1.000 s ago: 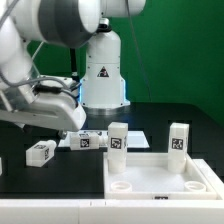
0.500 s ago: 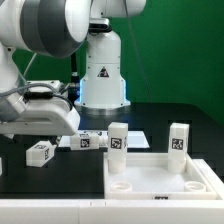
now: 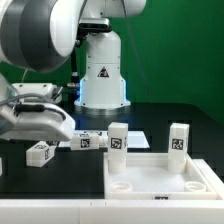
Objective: Assemble square table
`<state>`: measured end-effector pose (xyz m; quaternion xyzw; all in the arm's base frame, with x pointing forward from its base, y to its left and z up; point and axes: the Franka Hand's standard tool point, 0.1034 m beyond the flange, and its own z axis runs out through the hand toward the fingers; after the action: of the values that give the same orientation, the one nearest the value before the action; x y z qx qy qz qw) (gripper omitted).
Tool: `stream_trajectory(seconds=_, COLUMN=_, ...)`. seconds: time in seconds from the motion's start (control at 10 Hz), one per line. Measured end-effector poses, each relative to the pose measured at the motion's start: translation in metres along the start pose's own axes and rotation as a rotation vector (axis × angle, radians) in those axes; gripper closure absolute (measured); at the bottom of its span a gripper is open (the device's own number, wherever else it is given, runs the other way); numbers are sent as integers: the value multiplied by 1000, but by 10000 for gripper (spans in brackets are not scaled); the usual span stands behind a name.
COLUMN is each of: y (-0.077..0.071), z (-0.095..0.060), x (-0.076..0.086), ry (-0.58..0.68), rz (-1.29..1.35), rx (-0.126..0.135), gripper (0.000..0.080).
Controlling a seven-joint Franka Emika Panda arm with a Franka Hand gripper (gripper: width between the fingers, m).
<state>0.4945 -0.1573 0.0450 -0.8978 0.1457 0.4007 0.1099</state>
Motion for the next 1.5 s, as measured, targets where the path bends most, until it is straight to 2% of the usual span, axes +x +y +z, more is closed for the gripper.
stream_trajectory(seconds=0.3, y=1, z=0, x=-1, ry=-1, rz=2, rx=2, gripper=151)
stream_trajectory(seconds=0.4, y=2, z=5, x=-4, ry=-28, rz=14, rx=10, gripper=151)
stream_trajectory(seconds=0.5, y=8, z=16, x=-8, ry=-103, rz=51, rx=26, gripper=151)
stream_trajectory(seconds=0.7, y=9, z=32, x=-7, ry=-188, rz=98, rx=32, gripper=151)
stream_trajectory(seconds=0.9, y=9, z=42, x=-1, ry=-147, rz=100, rx=21, gripper=151)
stream_trajectory(seconds=1.1, y=10, z=43, x=-3, ry=-150, rz=103, rx=26, gripper=151)
stream_trajectory(seconds=1.3, y=11, z=43, x=-3, ry=-148, rz=104, rx=27, gripper=402)
stream_trajectory(seconds=1.4, y=12, z=42, x=-3, ry=-148, rz=104, rx=27, gripper=402)
stream_trajectory(seconds=1.5, y=12, z=42, x=-3, ry=-148, rz=105, rx=28, gripper=518)
